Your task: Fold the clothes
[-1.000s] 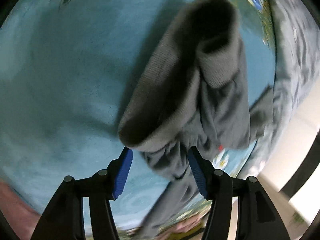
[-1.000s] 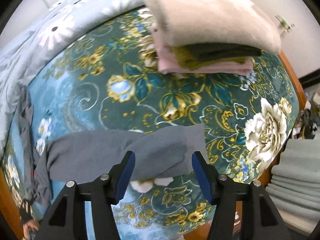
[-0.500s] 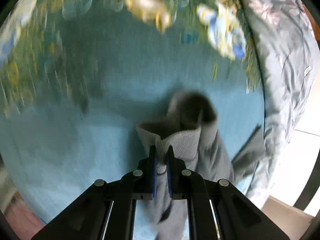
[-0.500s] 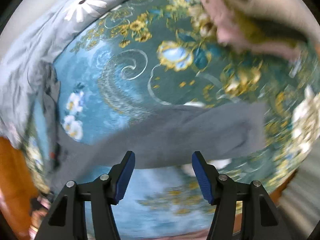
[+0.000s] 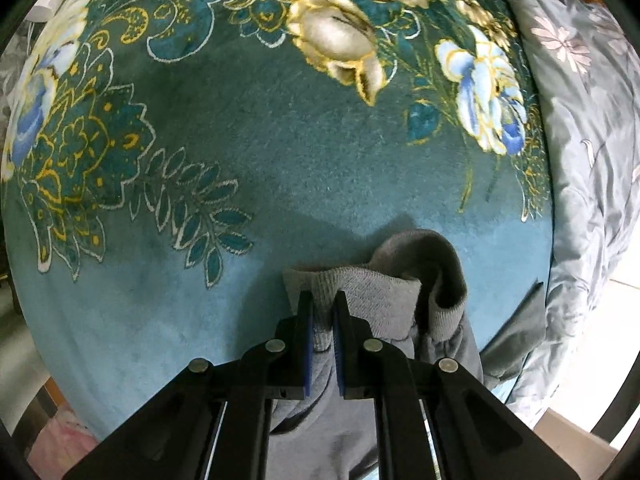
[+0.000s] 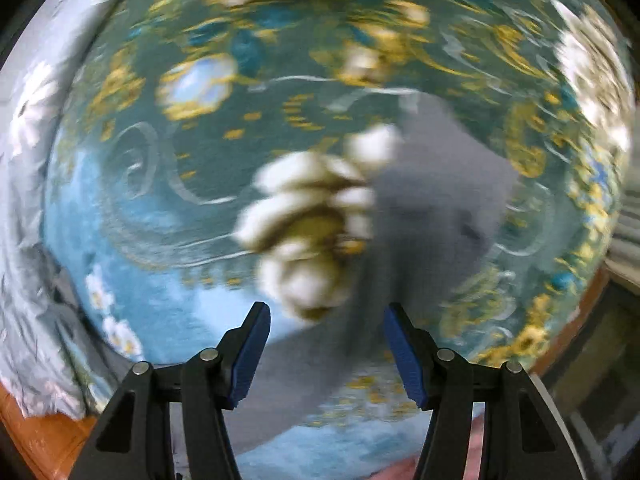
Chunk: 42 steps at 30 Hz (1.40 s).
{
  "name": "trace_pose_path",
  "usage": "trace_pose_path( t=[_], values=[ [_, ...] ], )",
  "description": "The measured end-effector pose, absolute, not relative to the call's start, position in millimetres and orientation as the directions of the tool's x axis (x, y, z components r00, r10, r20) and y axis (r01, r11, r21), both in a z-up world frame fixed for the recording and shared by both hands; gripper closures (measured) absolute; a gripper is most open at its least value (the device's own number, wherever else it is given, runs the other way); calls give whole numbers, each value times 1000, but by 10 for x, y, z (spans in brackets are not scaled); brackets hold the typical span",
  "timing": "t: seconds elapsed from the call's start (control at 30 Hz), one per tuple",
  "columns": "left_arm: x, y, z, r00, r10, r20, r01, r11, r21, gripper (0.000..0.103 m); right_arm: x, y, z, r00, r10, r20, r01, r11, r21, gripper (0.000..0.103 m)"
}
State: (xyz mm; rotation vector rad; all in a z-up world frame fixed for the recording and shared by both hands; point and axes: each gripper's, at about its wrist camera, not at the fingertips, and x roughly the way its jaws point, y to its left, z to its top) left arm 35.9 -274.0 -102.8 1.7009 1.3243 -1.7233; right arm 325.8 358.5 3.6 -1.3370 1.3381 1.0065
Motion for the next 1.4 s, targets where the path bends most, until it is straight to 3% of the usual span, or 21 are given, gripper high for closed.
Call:
trace_pose_path(
  t=[0.2, 0.33, 0.4, 0.63, 0.97, 1.03, 1.1, 1.27, 1.4],
  values=[
    [262, -2651, -1051, -177, 327, -928, 792, -513, -331, 94, 3659, 3495, -38, -5, -225, -974, -971, 233, -49, 42],
    [237, -2650, -1002, -167, 326, -931, 786, -526, -325, 94, 3543, 3517, -96, -59, -212, -976, -976, 216, 12, 62],
    [210, -2643, -998, -162, 328, -931, 783, -532, -323, 94, 3451, 3543, -133, -63, -208, -976, -982, 185, 24, 65],
    [202, -2626, -963, -134, 333, -933, 780, -546, -307, 94, 3518, 3543, -294, 22, -234, -972, -972, 221, -75, 68],
    [229, -2558, -812, -121, 341, -932, 768, -563, -306, 94, 3524, 3610, -331, 37, -225, -974, -984, 161, -74, 68],
    [232, -2533, -765, -116, 342, -932, 762, -572, -305, 94, 3503, 3600, -379, 54, -240, -969, -987, 134, -88, 89],
    [216, -2504, -730, -116, 344, -932, 757, -577, -307, 94, 3505, 3586, -411, 60, -252, -966, -988, 126, -94, 100],
    [112, -2417, -564, -151, 339, -929, 725, -601, -337, 95, 3434, 3622, -187, -63, -205, -977, -992, 116, 39, 101],
    [-101, -2368, -186, -236, 381, -894, 638, -633, -438, 96, 3315, 3777, 503, -236, -81, -968, -972, 9, 236, 101]
  ],
)
